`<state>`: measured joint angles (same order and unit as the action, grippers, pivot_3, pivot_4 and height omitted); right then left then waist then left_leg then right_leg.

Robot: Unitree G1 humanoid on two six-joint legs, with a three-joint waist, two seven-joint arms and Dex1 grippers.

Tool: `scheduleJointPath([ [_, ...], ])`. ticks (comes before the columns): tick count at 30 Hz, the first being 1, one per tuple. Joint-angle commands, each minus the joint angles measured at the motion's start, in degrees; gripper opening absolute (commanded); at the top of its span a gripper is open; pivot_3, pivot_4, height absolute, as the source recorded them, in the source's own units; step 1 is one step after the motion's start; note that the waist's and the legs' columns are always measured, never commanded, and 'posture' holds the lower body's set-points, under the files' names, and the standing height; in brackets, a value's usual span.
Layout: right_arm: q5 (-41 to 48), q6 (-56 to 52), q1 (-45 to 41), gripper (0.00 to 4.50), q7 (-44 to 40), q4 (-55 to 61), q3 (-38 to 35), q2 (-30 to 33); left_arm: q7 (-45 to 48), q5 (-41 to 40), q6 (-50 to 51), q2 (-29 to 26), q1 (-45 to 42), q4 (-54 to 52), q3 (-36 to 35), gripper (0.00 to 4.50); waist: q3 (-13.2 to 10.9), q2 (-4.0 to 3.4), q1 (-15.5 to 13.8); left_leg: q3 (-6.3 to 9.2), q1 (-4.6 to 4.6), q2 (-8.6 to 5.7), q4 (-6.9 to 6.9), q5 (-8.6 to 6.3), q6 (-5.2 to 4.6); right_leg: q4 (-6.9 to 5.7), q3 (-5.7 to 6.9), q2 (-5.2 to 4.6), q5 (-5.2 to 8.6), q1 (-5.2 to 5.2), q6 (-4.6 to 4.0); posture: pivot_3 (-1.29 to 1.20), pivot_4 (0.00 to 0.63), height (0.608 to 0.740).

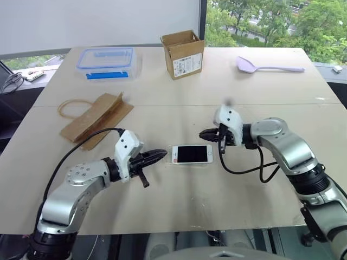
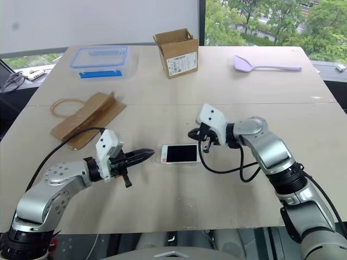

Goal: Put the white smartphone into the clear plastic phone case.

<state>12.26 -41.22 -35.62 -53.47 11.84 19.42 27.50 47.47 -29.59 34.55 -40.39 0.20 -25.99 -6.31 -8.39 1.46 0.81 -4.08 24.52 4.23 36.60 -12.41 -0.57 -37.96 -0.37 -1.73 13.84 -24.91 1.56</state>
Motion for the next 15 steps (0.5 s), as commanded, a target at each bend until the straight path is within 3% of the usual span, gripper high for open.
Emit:
scheduleJointPath([
  [1, 0.0, 0.4, -0.4, 0.0, 0.3, 1.2, 2.3, -1.8, -0.3, -1.7, 1.3, -1.2, -1.3, -1.9, -1.9, 0.07, 0.0, 0.0, 0.0, 0.0, 0.0, 0.0, 0.02, 0.0, 0.0, 0.0, 0.0, 0.0, 0.0, 0.0, 0.0, 0.0, 0.15, 0.74],
  [15, -9.5, 2.7, 1.2, 0.0, -0.8, -8.7, 15.5, -2.1, -2.3, -0.1, 1.5, -1.8, -0.6, -0.1, -2.4, 0.07, 0.0, 0.02, 0.0, -0.02, -0.26, 0.0, 0.17, 0.0, 0.0, -0.03, -0.01, -0.02, 0.07, 0.31, -0.13, 0.0, 0.15, 0.74],
])
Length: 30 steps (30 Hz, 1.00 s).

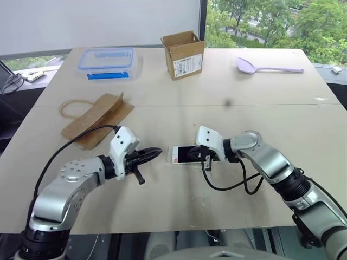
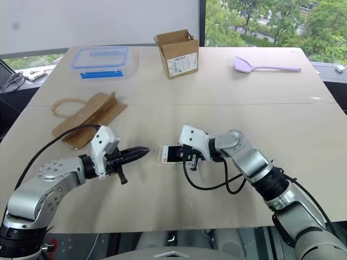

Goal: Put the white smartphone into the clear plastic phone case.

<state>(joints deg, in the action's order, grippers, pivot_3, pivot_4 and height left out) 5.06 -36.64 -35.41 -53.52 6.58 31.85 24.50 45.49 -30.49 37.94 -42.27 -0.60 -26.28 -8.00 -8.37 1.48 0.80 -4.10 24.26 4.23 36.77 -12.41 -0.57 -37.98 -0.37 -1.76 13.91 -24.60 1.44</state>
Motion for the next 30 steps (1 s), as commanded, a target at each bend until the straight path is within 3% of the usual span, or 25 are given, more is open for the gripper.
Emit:
scheduleJointPath([
  [1, -2.4, -2.5, 1.0, 0.0, -1.0, -3.6, 3.3, 0.9, -0.3, 1.1, -2.3, 0.1, 0.3, 0.5, -0.6, 0.07, 0.0, 0.0, 0.0, -0.01, -0.12, 0.0, -0.01, 0.0, 0.0, -0.01, -0.01, 0.0, 0.03, 0.09, -0.05, 0.0, 0.15, 0.74],
  [7, -3.1, -3.5, 1.8, 0.0, 0.0, -4.8, 4.1, 0.2, 0.6, 2.5, -4.8, 0.1, 1.9, 2.4, -0.1, 0.07, 0.1, 0.1, 0.0, -0.03, -0.61, 0.01, -0.04, -0.01, 0.01, 0.02, -0.01, -0.06, 0.06, 0.55, -0.09, 0.0, 0.15, 0.74],
  [14, 5.4, -6.1, 2.3, 0.0, 0.4, 4.6, -8.1, -1.2, 2.2, 5.2, -10.6, 0.3, 2.6, 5.2, 0.2, 0.07, 0.1, 0.1, -0.1, -0.01, -0.51, 0.01, -0.04, -0.01, 0.01, 0.02, 0.03, -0.1, 0.05, 0.49, -0.1, 0.0, 0.15, 0.74],
  [20, 11.7, -13.7, 3.1, 0.0, 1.6, 15.7, -16.0, 1.8, 7.7, 1.0, -10.1, 0.3, 2.2, 7.1, 0.2, 0.07, -0.1, 0.05, -0.1, -0.07, -0.38, -0.01, -0.06, -0.01, 0.01, 0.06, 0.02, -0.15, 0.05, 0.39, -0.09, 0.0, 0.15, 0.74],
  [23, 12.4, -16.0, 5.0, 0.0, 3.3, 20.0, -18.3, 5.4, 9.8, 2.2, -11.5, -0.3, 1.9, 8.6, 1.4, 0.89, -0.1, 0.06, -0.1, -0.05, -0.4, -0.01, -0.13, -0.01, 0.01, 0.08, 0.03, -0.15, 0.06, 0.38, -0.09, 0.0, 0.15, 0.74],
  [25, 11.7, -16.0, 6.6, 0.0, 4.1, 21.6, -18.6, 8.1, 9.3, 3.6, -12.9, 0.3, 1.2, 10.0, 1.8, 1.79, -0.1, 0.04, -0.2, -0.04, -0.4, -0.01, -0.13, -0.01, 0.01, 0.08, 0.04, -0.15, 0.06, 0.38, -0.1, 0.0, 0.15, 0.74],
  [26, 11.5, -16.0, 7.6, 0.0, 4.5, 22.0, -18.8, 9.2, 9.2, 3.7, -12.8, 0.4, 0.8, 10.4, 2.0, 2.02, -0.1, 0.07, -0.2, -0.05, -0.4, -0.02, -0.13, -0.01, 0.01, 0.08, 0.03, -0.15, 0.06, 0.38, -0.1, 0.0, 0.15, 0.74],
  [27, 11.6, -16.1, 8.3, 0.0, 4.9, 22.3, -19.0, 10.1, 9.5, 4.0, -13.0, 0.2, 0.5, 10.8, 2.2, 2.59, -0.1, 0.08, -0.1, -0.05, -0.4, -0.02, -0.13, -0.01, 0.01, 0.08, 0.04, -0.15, 0.06, 0.38, -0.1, 0.0, 0.15, 0.74],
  [30, 11.4, -15.7, 10.2, 0.0, 6.1, 22.7, -19.0, 12.1, 10.0, 5.6, -14.6, 0.2, -0.2, 12.3, 2.8, 2.59, -0.1, 0.09, 0.0, -0.06, -0.4, -0.02, -0.13, -0.01, 0.01, 0.09, 0.01, -0.15, 0.06, 0.38, -0.09, 0.0, 0.15, 0.74],
])
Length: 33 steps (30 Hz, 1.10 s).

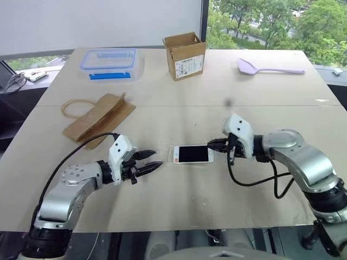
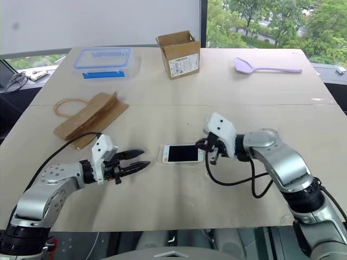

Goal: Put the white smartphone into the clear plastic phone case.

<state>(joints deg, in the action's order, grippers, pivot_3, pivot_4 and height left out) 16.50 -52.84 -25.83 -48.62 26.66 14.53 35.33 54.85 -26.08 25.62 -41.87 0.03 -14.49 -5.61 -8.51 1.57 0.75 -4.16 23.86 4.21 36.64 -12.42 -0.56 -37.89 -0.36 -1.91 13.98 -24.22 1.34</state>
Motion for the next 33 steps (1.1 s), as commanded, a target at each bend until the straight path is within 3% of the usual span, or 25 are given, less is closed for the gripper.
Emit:
scheduleJointPath([
  [1, -0.2, 0.8, 1.0, 0.0, 1.5, 2.6, -1.5, 1.7, 0.6, 1.5, -2.7, -0.2, -1.0, 1.0, 0.5, 2.59, 0.0, 0.01, 0.1, -0.01, 0.0, 0.0, 0.0, 0.0, 0.0, 0.0, -0.01, 0.01, 0.0, -0.01, 0.0, 0.0, 0.15, 0.74],
  [2, -0.9, 1.4, 1.5, 0.0, 1.8, 2.3, -0.8, 2.4, 0.9, 1.7, -3.0, -0.3, -1.2, 1.4, 0.8, 2.59, 0.0, 0.01, 0.2, -0.02, 0.0, 0.01, 0.0, 0.0, 0.0, 0.0, -0.02, 0.01, 0.0, -0.02, 0.0, 0.0, 0.15, 0.74],
  [3, -1.7, 2.2, 1.9, 0.0, 2.2, 1.8, -0.1, 2.9, 1.1, 1.9, -3.2, -0.3, -1.6, 1.9, 1.0, 2.14, 0.0, 0.01, 0.1, -0.02, 0.0, 0.01, -0.02, 0.0, 0.0, 0.0, -0.02, 0.03, 0.0, -0.02, 0.0, 0.0, 0.15, 0.74],
  [5, -2.3, 2.7, 2.3, 0.0, 2.8, 1.3, 0.6, 3.1, 2.2, 1.8, -2.9, -0.6, -2.0, 2.5, 1.7, 1.78, 0.0, 0.03, 0.0, 0.0, 0.0, 0.01, -0.03, 0.0, 0.0, 0.0, -0.01, 0.03, 0.0, -0.03, 0.01, 0.0, 0.15, 0.74],
  [9, -3.0, 3.3, 2.9, 0.0, 3.9, 0.8, 1.5, 2.8, 2.5, 4.2, -4.2, -1.1, -2.9, 4.8, 2.8, 0.04, -0.1, 0.05, 0.0, -0.02, 0.0, 0.01, -0.03, 0.0, 0.0, 0.0, -0.02, 0.03, 0.0, -0.03, 0.01, 0.0, 0.15, 0.74],
  [23, -4.9, 6.8, 1.4, 0.0, 1.8, -1.8, 8.3, 1.2, 1.1, 6.1, -2.0, 0.6, -5.2, 2.4, 6.3, 0.04, -0.1, 0.11, -0.1, -0.01, 0.01, 0.0, -0.01, 0.0, 0.0, 0.01, -0.01, 0.02, 0.0, -0.01, 0.02, 0.0, 0.15, 0.74],
  [33, -6.6, 10.4, 0.0, 0.0, -1.0, -4.0, 13.2, -1.1, 3.0, 7.3, -6.0, 1.8, -4.9, 7.0, 7.3, 0.04, -0.1, 0.12, -0.1, 0.01, 0.01, 0.01, -0.01, 0.0, 0.0, 0.0, -0.01, 0.07, 0.0, -0.02, 0.02, 0.0, 0.15, 0.74],
])
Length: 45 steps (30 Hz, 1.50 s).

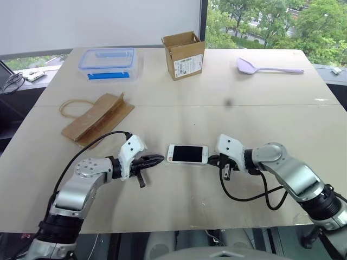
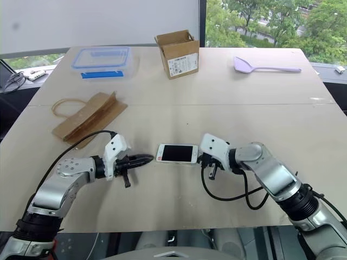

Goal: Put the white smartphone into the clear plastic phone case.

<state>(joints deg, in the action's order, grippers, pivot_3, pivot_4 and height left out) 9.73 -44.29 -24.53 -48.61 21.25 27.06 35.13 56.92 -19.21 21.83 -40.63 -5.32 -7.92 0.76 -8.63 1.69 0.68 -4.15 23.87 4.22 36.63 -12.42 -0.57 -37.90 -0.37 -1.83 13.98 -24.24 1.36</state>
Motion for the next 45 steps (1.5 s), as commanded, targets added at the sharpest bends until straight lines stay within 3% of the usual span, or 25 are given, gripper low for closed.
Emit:
scheduleJointPath([
  [1, -0.1, 1.9, -1.4, 0.0, -1.0, 1.1, 0.8, -1.2, 1.0, 0.6, -2.9, 0.8, 0.8, 0.8, 1.0, 0.04, 0.0, 0.0, 0.0, 0.0, 0.0, 0.0, 0.0, 0.0, 0.0, 0.0, 0.0, 0.0, 0.0, 0.0, 0.0, 0.0, 0.15, 0.74],
  [9, -2.5, 4.4, -3.1, 0.0, -2.1, -1.9, 2.1, -2.6, 1.4, 1.8, -6.8, 2.8, 1.0, 2.9, 2.5, 0.04, 0.0, -0.01, 0.1, 0.01, -0.1, 0.02, 0.01, 0.0, -0.01, -0.07, 0.0, 0.02, 0.0, 0.03, -0.01, 0.0, 0.15, 0.74],
  [20, -8.3, 12.1, -2.9, 0.0, -6.3, -2.3, 0.6, 4.9, 2.0, 2.8, -7.4, 8.0, -2.0, 3.8, 5.5, 0.04, 0.0, -0.04, -1.6, -0.02, -0.02, -0.06, 0.24, 0.0, -0.01, -0.02, 0.03, -0.09, 0.0, 0.11, 0.0, 0.0, 0.15, 0.74],
  [29, -7.0, 9.9, 2.3, 0.0, -5.0, 0.7, -7.2, 9.1, 3.0, 1.3, -7.6, 4.6, 0.8, 4.6, 0.6, 0.04, 0.0, -0.06, -1.2, -0.03, 0.02, -0.05, 0.22, 0.0, 0.0, 0.01, 0.02, -0.1, 0.0, 0.09, 0.0, 0.0, 0.15, 0.74],
  [34, -5.6, 7.0, 2.7, 0.0, -3.4, 2.5, -10.4, 8.1, 3.0, 1.3, -7.2, 3.9, -1.6, 5.9, 0.4, 0.04, 0.0, -0.06, -0.8, 0.01, -0.01, 0.0, 0.18, 0.0, 0.0, -0.04, 0.03, 0.0, 0.0, 0.07, 0.0, 0.0, 0.15, 0.74],
  [45, -6.6, 5.1, 0.4, 0.0, -2.0, 2.5, -5.7, 2.9, 1.2, 0.3, -5.1, 3.5, -1.4, 3.8, -1.2, 0.04, 0.0, -0.06, -0.1, 0.02, -0.01, 0.01, 0.18, 0.0, -0.01, -0.04, 0.03, -0.01, 0.0, 0.07, 0.0, 0.0, 0.15, 0.74],
])
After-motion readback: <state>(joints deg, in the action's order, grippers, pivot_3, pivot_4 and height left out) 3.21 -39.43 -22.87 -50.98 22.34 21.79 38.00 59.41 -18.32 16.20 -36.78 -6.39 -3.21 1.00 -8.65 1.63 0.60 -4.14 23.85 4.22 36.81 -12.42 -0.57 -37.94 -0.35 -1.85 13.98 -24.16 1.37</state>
